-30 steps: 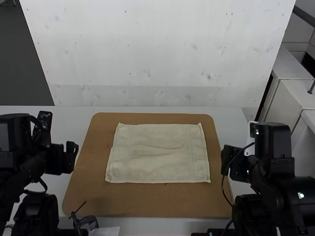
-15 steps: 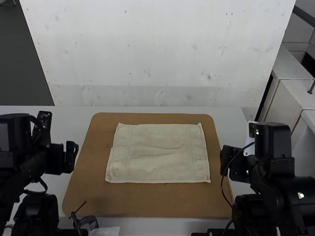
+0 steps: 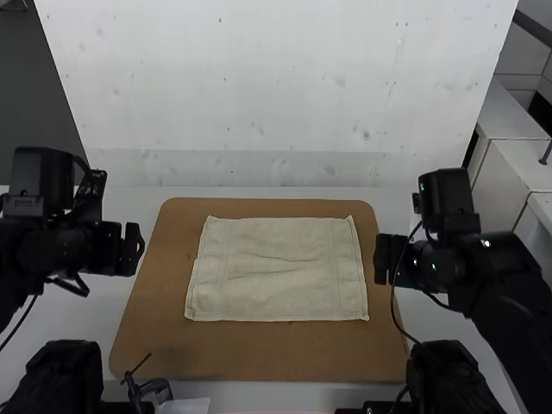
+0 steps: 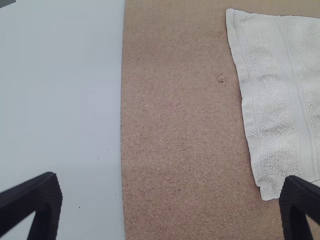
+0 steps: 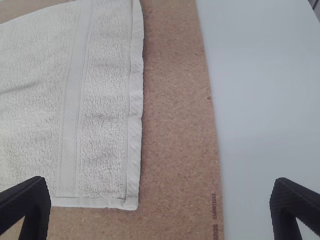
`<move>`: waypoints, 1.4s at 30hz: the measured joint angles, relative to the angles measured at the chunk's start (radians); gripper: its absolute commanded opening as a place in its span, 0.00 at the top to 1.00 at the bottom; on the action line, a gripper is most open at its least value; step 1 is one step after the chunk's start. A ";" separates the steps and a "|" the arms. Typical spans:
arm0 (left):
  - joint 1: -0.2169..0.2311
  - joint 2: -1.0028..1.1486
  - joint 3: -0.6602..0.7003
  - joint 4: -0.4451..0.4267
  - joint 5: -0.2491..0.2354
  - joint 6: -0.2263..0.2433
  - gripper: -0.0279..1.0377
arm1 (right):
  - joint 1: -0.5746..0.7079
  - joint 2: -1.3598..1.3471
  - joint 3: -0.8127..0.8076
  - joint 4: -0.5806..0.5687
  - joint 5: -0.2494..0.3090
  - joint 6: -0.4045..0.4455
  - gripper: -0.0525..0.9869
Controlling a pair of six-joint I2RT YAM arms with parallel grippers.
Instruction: Fold the towel.
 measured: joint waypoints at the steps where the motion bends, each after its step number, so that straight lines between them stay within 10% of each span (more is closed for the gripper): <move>1: 0.000 0.038 0.005 0.013 0.000 -0.002 0.07 | 0.000 0.043 0.008 0.021 0.000 0.000 0.03; 20: -0.066 0.798 0.283 0.234 -0.054 -0.074 0.05 | -0.031 1.072 0.421 0.314 -0.042 0.016 0.03; 42: -0.067 0.898 0.307 0.332 -0.061 -0.085 0.06 | -0.023 1.580 0.850 0.294 -0.059 0.043 0.14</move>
